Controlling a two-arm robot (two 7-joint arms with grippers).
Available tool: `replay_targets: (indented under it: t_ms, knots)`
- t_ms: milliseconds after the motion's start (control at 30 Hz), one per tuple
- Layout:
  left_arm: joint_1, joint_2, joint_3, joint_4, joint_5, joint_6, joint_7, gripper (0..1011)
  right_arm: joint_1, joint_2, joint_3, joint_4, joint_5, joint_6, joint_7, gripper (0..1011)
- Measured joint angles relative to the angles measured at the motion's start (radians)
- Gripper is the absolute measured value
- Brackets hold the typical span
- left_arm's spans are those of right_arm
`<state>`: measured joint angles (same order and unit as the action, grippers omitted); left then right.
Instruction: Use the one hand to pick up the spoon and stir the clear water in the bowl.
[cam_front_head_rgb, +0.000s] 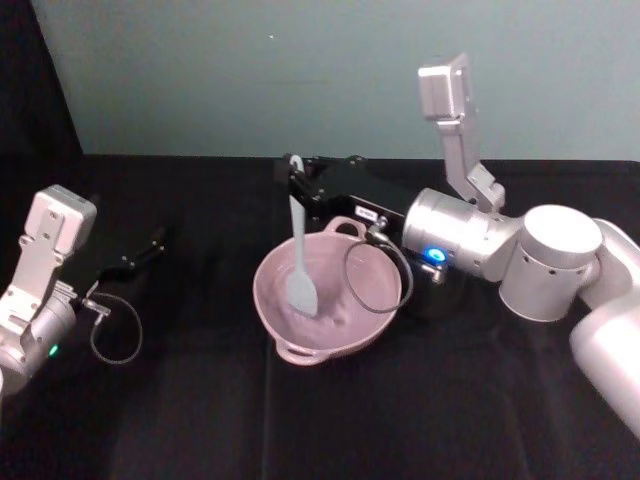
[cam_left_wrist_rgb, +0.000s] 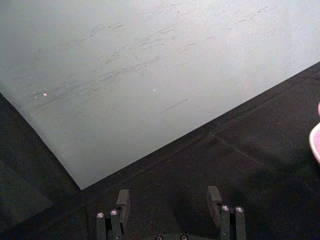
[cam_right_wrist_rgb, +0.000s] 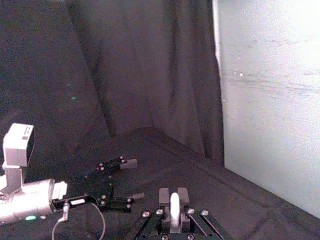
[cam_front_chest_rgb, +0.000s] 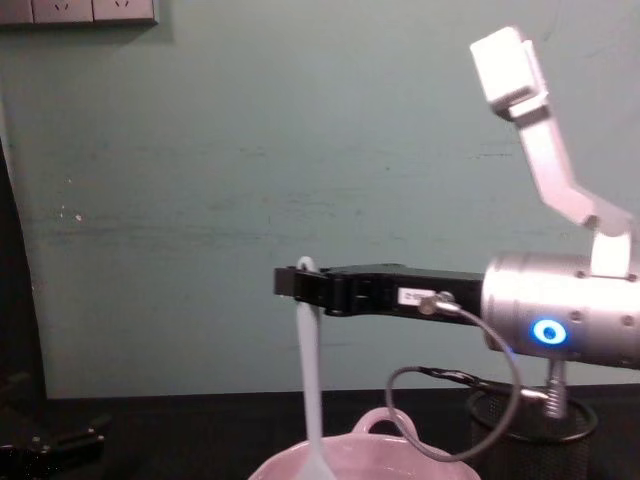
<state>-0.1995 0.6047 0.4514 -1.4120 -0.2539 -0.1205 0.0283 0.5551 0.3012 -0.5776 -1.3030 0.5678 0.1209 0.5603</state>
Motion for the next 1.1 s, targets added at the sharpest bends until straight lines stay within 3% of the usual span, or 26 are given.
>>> replay_targets:
  t_ms: [367, 567, 833, 1100]
  knots:
    - [0.0, 0.0, 0.0, 0.0, 0.0, 0.0, 0.0, 1011, 0.121, -0.088, -0.024, 0.204, -0.014, -0.037, 0.039, 109]
    - [0.0, 0.0, 0.0, 0.0, 0.0, 0.0, 0.0, 1011, 0.143, -0.093, 0.001, 0.255, -0.015, -0.05, 0.036, 109]
    - [0.0, 0.0, 0.0, 0.0, 0.0, 0.0, 0.0, 1011, 0.112, -0.043, 0.045, 0.206, -0.013, -0.042, 0.007, 109]
    - [0.0, 0.0, 0.0, 0.0, 0.0, 0.0, 0.0, 1011, 0.035, 0.022, 0.072, 0.079, -0.001, -0.009, -0.021, 109]
